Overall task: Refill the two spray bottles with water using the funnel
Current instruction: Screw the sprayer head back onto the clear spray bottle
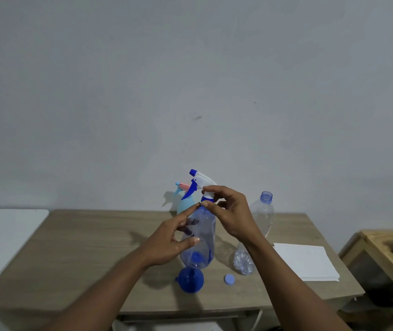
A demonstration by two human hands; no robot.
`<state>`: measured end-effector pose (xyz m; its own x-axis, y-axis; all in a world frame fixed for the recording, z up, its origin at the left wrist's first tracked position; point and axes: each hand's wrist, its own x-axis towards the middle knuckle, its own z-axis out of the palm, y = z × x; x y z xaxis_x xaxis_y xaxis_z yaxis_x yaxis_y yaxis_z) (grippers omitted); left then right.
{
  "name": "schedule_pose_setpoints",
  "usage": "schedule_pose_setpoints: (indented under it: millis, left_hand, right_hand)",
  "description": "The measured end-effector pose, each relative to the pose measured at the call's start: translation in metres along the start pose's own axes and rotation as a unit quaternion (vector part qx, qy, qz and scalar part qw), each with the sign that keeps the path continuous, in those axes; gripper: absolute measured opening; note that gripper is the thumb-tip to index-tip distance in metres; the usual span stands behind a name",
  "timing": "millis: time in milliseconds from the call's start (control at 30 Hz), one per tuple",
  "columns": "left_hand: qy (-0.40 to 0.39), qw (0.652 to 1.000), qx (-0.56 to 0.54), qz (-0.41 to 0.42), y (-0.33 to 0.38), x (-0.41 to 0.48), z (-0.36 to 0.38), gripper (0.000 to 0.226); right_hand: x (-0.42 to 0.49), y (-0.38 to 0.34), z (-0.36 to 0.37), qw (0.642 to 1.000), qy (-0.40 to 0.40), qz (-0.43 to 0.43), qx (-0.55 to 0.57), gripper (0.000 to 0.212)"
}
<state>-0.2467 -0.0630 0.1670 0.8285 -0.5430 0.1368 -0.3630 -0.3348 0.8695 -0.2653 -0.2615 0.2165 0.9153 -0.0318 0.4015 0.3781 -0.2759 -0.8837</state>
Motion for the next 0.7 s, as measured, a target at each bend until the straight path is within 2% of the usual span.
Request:
schedule_pose_setpoints:
  millis: [67,200,333,533,700]
  left_hand:
    - [0.0,1.0,-0.003,-0.001,0.0,-0.001,0.001,0.082]
    - [0.007,1.0,-0.005,0.006,-0.002,0.0,-0.001,0.082]
    - [0.009,1.0,-0.008,0.006,-0.002,0.002,-0.003,0.08]
    - [0.015,1.0,-0.005,0.004,-0.001,0.003,-0.009,0.081]
    - [0.006,1.0,0.002,0.007,-0.003,0.004,-0.01,0.081]
  right_hand:
    - [0.0,0.002,-0.001,1.0,0.001,-0.006,0.001,0.027]
    - [0.0,-0.003,-0.001,0.997,-0.012,0.006,0.072,0.029]
    - [0.004,-0.003,0.003,1.0,0.005,-0.007,0.03,0.03]
    - [0.005,-0.009,0.001,0.996,-0.021,0.007,0.086,0.029]
    - [0.008,-0.005,0.01,0.998,0.013,-0.002,0.06,0.029]
